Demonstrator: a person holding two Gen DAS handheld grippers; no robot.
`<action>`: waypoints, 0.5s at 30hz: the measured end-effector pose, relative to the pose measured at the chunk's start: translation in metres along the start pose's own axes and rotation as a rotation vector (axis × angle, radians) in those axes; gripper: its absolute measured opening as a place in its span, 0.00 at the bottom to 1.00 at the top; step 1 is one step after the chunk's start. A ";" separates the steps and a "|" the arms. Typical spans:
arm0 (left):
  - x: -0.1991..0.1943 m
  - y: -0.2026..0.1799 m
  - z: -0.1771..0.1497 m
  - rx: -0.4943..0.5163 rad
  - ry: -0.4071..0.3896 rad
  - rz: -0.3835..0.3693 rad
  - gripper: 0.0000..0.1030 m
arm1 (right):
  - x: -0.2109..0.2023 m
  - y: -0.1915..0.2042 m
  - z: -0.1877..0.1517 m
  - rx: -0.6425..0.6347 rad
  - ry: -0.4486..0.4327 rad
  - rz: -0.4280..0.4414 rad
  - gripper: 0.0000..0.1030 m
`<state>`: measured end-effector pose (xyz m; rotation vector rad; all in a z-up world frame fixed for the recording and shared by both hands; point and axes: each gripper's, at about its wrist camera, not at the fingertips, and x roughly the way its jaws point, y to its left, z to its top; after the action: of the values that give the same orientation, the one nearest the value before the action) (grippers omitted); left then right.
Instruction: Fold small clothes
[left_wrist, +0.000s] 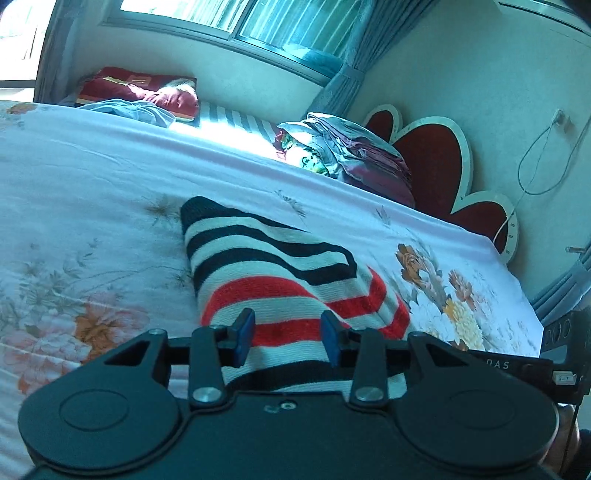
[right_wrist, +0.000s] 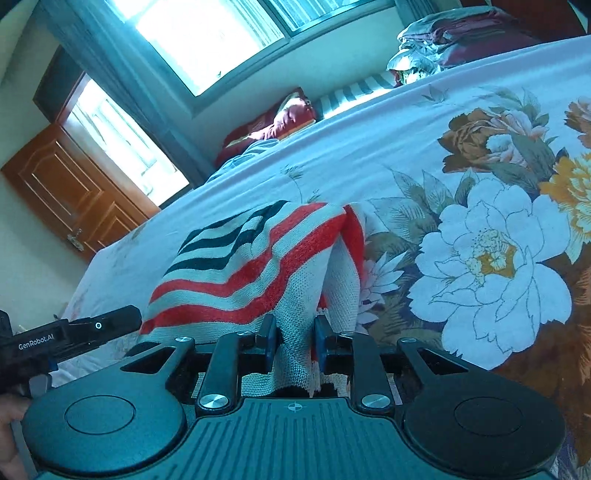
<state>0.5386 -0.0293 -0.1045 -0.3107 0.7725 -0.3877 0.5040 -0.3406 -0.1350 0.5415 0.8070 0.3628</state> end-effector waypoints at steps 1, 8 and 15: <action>-0.001 0.002 -0.002 -0.001 0.013 0.004 0.36 | 0.001 0.001 0.000 -0.014 0.006 -0.001 0.20; 0.011 -0.005 -0.015 0.054 0.100 0.072 0.34 | 0.000 0.007 -0.004 -0.114 0.023 -0.100 0.17; -0.019 0.001 -0.028 0.026 0.034 0.063 0.39 | -0.012 0.011 -0.006 -0.106 0.013 -0.113 0.26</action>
<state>0.5061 -0.0232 -0.1124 -0.2556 0.8078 -0.3434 0.4907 -0.3357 -0.1246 0.3929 0.8222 0.3031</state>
